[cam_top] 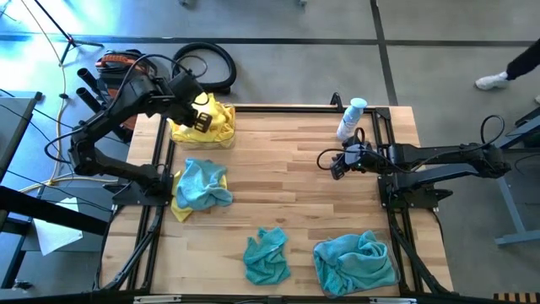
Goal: Sort microfiber towel by color & place in baskets
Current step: Put the yellow towel into the top transparent bin
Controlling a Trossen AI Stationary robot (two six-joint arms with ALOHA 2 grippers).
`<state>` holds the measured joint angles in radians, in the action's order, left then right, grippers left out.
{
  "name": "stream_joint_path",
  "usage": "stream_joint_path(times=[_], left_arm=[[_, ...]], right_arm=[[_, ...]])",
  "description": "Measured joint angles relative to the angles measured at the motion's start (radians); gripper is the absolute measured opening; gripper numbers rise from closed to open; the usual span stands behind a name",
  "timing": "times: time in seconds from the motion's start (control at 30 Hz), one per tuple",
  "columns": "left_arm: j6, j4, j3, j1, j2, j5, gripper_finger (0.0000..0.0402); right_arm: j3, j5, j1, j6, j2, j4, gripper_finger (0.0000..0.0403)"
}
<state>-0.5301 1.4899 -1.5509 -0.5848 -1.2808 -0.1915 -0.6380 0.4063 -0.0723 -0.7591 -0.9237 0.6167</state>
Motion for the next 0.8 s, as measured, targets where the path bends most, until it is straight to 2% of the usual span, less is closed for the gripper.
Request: stream_joint_path(times=[0.2,0.33,0.4,0.57,0.7,0.8], left_arm=[[-0.005,-0.004,0.0,0.015,0.002,-0.02,0.0],[0.036,-0.077,-0.001,-0.014,-0.009,-0.187,0.0],[0.062,-0.114,-0.001,-0.045,-0.034,-0.205,0.0],[0.085,-0.131,0.034,-0.127,-0.128,-0.122,0.0],[0.063,-0.199,0.168,-0.181,-0.176,-0.087,0.0],[0.074,-0.37,0.309,-0.227,-0.187,0.039,0.0]], right_arm=[[0.0,-0.003,0.0,0.0,0.0,0.0,0.0099],[0.0,-0.003,0.0,0.0,0.0,0.0,0.0099],[0.0,-0.003,0.0,0.0,0.0,0.0,0.0099],[0.0,-0.003,0.0,-0.008,0.0,0.0,0.0099],[0.0,-0.003,0.0,-0.025,0.0,0.0,0.0099],[0.0,-0.002,0.0,-0.027,0.0,0.0,0.0099]])
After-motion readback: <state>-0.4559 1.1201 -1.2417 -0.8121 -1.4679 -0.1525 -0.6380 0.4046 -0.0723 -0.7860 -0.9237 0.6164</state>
